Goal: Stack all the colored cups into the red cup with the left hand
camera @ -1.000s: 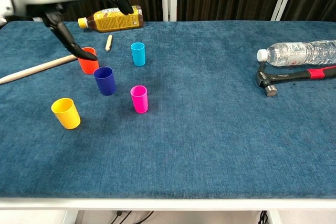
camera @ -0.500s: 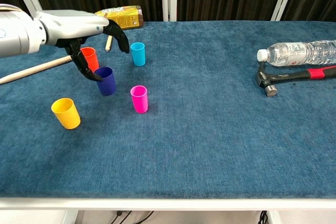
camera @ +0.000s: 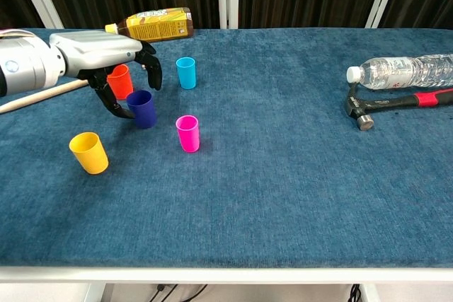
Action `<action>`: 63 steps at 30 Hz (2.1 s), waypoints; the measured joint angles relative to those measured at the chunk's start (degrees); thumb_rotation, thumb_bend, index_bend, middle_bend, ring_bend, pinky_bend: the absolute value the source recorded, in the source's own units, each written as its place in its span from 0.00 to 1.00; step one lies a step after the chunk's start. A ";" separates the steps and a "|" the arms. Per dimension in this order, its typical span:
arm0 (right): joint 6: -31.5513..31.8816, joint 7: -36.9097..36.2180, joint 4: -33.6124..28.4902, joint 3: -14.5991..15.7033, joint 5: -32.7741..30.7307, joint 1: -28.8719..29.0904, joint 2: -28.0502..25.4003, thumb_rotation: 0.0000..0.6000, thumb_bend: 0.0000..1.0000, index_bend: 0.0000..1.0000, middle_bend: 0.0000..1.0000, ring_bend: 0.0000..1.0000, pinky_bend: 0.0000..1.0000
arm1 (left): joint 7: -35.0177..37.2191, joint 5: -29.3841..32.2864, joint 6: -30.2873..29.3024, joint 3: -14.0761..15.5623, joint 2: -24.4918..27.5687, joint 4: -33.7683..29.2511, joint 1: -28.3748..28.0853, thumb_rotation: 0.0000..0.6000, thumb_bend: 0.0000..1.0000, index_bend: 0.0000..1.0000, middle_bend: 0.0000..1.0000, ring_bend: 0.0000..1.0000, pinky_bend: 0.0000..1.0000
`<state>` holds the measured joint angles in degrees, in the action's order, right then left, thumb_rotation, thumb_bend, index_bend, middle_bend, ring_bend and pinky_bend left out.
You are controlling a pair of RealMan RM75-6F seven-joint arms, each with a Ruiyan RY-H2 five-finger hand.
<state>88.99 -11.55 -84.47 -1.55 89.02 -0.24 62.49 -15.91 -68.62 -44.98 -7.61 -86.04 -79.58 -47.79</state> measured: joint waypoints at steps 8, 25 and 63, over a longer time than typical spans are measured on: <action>-0.43 -0.10 0.30 -0.02 -0.36 0.01 0.16 1.00 0.31 0.00 0.00 0.00 0.00 | -0.17 -0.66 -0.45 0.55 -1.70 2.46 -0.49 1.00 0.22 0.40 0.37 0.00 0.00; -0.88 -0.57 1.05 0.02 -0.57 0.03 0.58 1.00 0.31 0.00 0.00 0.00 0.00 | -3.56 0.06 -2.35 1.21 -2.40 3.02 -0.43 1.00 0.23 0.47 0.48 0.06 0.00; -0.31 -0.97 0.75 -0.38 -0.61 -0.18 0.26 1.00 0.31 0.00 0.00 0.00 0.00 | -3.25 10.24 -1.97 -3.13 3.30 4.54 -1.50 1.00 0.23 0.45 0.48 0.11 0.00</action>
<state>88.68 -12.52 -83.71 -1.93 88.40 -0.42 62.74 -19.15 -58.37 -46.95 -10.74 -82.74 -75.05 -49.29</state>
